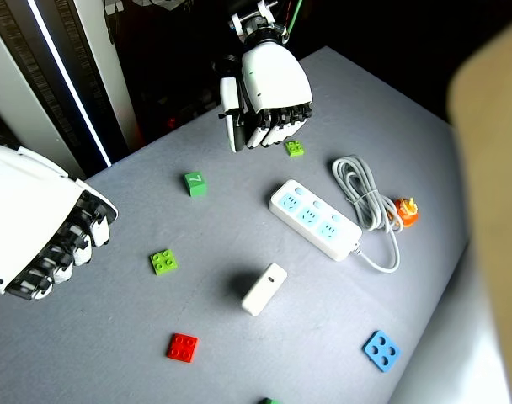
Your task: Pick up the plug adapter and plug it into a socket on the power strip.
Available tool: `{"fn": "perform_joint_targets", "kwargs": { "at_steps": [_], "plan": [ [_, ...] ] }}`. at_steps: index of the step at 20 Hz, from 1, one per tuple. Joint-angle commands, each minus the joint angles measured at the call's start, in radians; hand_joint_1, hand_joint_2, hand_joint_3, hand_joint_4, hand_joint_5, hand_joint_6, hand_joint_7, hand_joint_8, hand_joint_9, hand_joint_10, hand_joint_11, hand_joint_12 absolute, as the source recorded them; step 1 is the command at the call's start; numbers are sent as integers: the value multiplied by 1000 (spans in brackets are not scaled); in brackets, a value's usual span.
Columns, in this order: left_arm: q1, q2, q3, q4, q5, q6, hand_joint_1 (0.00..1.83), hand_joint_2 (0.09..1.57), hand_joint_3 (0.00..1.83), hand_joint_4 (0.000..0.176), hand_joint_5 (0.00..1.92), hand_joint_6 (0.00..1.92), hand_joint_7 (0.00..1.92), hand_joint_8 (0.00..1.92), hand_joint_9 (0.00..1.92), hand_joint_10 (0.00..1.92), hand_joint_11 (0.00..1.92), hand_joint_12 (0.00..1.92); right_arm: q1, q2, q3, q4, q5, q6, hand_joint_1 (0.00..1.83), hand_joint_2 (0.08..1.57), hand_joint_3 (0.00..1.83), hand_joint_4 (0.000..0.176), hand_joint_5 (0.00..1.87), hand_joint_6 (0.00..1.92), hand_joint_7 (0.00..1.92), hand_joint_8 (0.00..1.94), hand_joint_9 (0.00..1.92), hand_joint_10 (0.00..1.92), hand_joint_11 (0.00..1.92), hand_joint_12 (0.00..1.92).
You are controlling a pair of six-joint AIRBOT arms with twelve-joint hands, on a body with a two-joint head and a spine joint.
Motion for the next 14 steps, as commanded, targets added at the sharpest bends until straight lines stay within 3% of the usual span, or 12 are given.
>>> {"fn": "perform_joint_targets", "kwargs": {
  "at_steps": [1, 2, 3, 6, 7, 9, 14],
  "plan": [
    [-3, 0, 6, 47, -60, 2, 0, 1050, 229, 0, 41, 45, 37, 36, 9, 38, 11, 55, 19, 2, 0, -23, -11, 7, 44, 1166, 108, 0, 74, 56, 70, 56, 55, 65, 0, 224],
    [-2, 1, 10, 47, -50, 2, 0, 1159, 24, 0, 45, 0, 32, 5, 13, 1, 0, 24, 27, -1, 1, -23, -20, 10, 92, 1210, 10, 0, 103, 13, 94, 10, 76, 14, 0, 170],
    [0, 1, 14, 47, -44, 2, 0, 1161, 18, 0, 39, 0, 20, 1, 3, 0, 2, 26, 35, -4, 1, -23, -31, 10, 117, 1196, 2, 0, 136, 3, 135, 4, 116, 7, 0, 259],
    [2, 1, 27, 47, -24, 2, 0, 1164, 12, 0, 40, 1, 27, 3, 4, 1, 0, 8, 51, -7, 2, -23, -62, 10, 31, 1221, 4, 0, 80, 0, 75, 0, 63, 0, 0, 151],
    [2, 1, 31, 47, -14, 2, 0, 1158, 8, 0, 44, 3, 31, 4, 8, 2, 4, 6, 61, -13, 9, -23, -65, 3, 37, 1207, 2, 0, 125, 0, 123, 0, 110, 0, 0, 270],
    [2, 2, 39, 47, 4, 2, 0, 1153, 4, 0, 48, 4, 28, 2, 4, 1, 8, 6, 84, -40, 43, -24, -48, -8, 109, 1172, 0, 0, 84, 2, 95, 1, 89, 0, 0, 212],
    [4, 8, 47, 44, 83, 16, 0, 1146, 0, 0, 51, 2, 35, 3, 12, 3, 10, 9, 109, -162, 201, -24, 51, 98, 794, 1089, 0, 0, 2, 0, 5, 0, 21, 2, 0, 142]
  ]
}}
